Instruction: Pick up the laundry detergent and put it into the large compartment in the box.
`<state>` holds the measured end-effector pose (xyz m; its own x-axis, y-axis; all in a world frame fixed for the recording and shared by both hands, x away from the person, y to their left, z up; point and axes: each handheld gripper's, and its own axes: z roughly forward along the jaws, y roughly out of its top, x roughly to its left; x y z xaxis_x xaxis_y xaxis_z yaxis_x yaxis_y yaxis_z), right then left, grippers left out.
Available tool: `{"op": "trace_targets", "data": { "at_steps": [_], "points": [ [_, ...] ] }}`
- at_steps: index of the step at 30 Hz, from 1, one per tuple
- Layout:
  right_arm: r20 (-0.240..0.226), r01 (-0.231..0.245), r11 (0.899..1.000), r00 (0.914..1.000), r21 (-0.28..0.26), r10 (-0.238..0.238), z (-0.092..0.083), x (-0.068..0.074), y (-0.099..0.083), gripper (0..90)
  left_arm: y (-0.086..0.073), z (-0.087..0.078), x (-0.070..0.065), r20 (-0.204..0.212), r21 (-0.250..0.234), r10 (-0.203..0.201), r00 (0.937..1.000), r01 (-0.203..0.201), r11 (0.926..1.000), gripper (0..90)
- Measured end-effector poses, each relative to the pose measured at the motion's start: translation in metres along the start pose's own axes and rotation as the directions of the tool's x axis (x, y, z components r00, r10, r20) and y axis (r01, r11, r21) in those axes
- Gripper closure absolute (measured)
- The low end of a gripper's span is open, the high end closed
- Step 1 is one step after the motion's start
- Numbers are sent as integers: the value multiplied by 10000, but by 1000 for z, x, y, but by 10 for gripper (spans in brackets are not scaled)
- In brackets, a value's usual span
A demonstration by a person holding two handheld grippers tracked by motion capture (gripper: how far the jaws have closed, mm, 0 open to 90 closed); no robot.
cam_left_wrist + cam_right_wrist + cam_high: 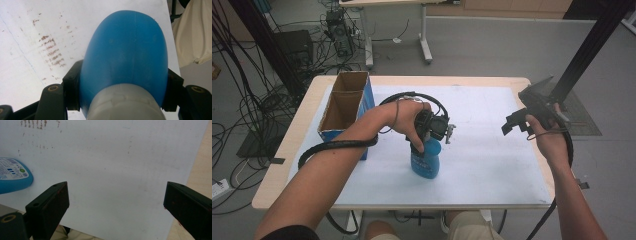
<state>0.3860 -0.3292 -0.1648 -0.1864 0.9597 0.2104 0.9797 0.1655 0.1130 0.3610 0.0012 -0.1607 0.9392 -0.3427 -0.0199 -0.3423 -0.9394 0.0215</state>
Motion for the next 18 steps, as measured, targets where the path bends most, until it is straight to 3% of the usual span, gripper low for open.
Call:
{"op": "trace_targets", "data": {
  "at_steps": [18],
  "points": [
    [8, 23, 10000, 10000, 31, -23, 2, 1, 1, 61, -4, 0, 0, -37, -179, -61, 10000, 60, 9998, 360]
  ]
}}
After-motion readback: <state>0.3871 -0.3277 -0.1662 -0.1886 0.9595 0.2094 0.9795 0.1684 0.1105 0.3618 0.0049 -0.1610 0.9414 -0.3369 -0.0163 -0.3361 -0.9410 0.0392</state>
